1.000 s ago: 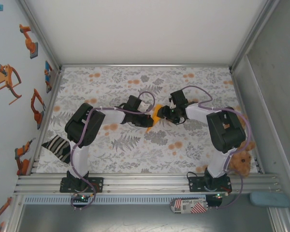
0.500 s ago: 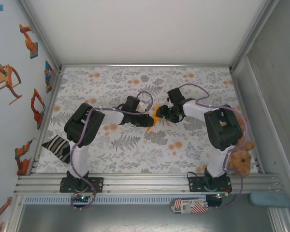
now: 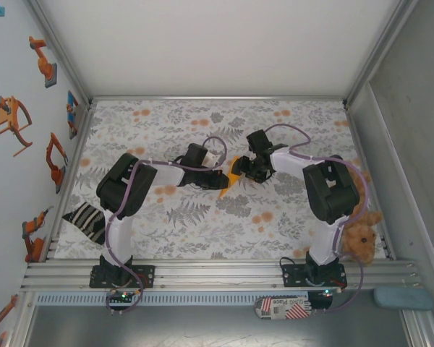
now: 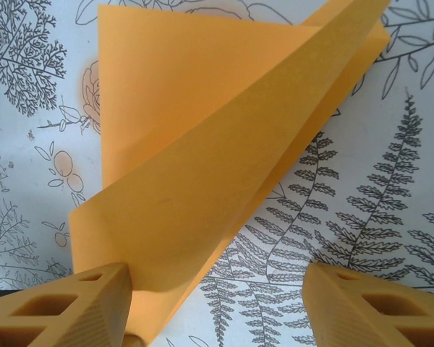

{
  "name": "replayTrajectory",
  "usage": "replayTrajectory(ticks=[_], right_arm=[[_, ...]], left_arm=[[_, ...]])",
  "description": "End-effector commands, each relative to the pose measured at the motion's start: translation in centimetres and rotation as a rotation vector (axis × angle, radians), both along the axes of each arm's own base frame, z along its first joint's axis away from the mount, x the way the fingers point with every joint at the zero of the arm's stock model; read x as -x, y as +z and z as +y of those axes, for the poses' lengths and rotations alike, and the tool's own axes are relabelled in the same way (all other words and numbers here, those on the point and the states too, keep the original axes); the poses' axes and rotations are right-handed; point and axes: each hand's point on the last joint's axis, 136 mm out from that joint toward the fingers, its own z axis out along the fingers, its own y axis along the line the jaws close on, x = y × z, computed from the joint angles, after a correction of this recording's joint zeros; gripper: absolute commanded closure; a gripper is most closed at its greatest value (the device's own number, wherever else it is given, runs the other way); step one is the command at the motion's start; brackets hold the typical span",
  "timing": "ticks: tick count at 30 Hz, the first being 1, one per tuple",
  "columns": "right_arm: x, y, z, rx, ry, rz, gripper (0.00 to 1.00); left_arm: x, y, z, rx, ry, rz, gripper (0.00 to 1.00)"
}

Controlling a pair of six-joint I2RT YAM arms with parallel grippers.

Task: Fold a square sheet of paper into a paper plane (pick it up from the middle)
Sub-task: Fold the wing for the fifth time at the center of the table.

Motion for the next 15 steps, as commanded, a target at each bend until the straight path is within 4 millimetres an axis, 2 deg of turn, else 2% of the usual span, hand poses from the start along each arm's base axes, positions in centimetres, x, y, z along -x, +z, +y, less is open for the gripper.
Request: replayTrajectory(ticks=[1,4,6,15], right_arm=[[0.7,-1.2,0.4,0.001,0.046,0.004,0.35],[0.4,0.7,1.2,-0.039,0.116,-0.056,0.34],[0.6,0.8,1.2,-0.038,0.147,-0.068,0.35],[1.9,-1.3,-0.3,0.008,0.151,-0.030,0.45]], left_arm=[[1.8,-6.2,3.2,-0.158,0.065,0.148,0.93],[1.7,-6.0,3.3,-0.145,0.073,0.158,0.93],[1.7,-6.0,3.3,-0.138,0.079,0.165,0.93],[1.6,-6.7,3.7,-0.112,0.111,0.185,0.95]])
